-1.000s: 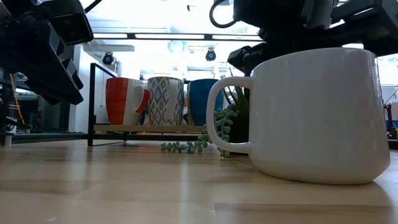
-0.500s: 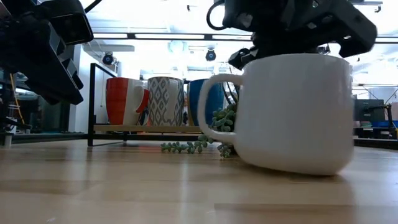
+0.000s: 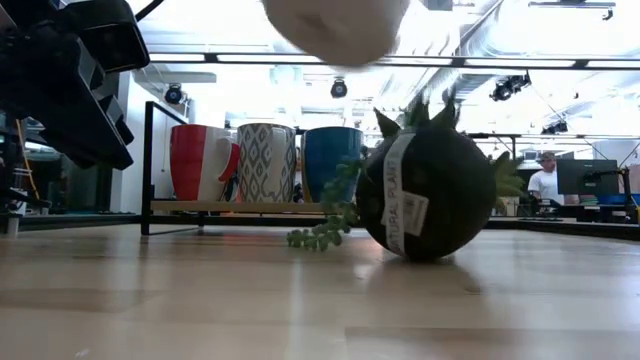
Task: Place coffee mugs
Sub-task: Put the white mug on the shelf
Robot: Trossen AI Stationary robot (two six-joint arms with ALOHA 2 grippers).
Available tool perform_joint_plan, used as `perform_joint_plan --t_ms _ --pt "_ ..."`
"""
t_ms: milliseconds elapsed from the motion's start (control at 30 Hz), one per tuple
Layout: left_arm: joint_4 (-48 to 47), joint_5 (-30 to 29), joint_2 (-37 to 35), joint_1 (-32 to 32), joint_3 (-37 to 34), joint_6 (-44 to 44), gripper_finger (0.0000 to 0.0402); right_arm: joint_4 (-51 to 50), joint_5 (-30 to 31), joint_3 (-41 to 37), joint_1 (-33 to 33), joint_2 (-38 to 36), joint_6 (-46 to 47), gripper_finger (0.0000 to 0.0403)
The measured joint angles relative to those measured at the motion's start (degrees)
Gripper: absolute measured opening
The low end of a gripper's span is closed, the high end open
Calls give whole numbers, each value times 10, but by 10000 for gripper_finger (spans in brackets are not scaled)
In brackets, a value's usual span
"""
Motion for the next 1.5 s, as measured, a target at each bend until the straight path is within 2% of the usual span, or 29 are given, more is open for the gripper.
perform_joint_plan --t_ms 133,267,433,633,933,1300,1500 --pt "0 0 0 0 0 18 87 -31 -5 37 -13 -3 -1 0" --pt "0 1 0 0 0 31 87 -37 -9 36 -17 0 3 0" --pt "-2 1 0 0 0 35 87 -35 17 30 -17 3 14 0" --pt "-5 1 0 0 0 35 87 -51 112 30 -22 0 16 0" --pt "-4 2 0 0 0 34 87 -83 191 30 -25 -14 58 0" --pt "-4 1 0 0 0 34 87 -147 414 30 -25 -39 129 0" --pt "-8 1 0 0 0 34 87 -167 428 30 -80 -39 122 0"
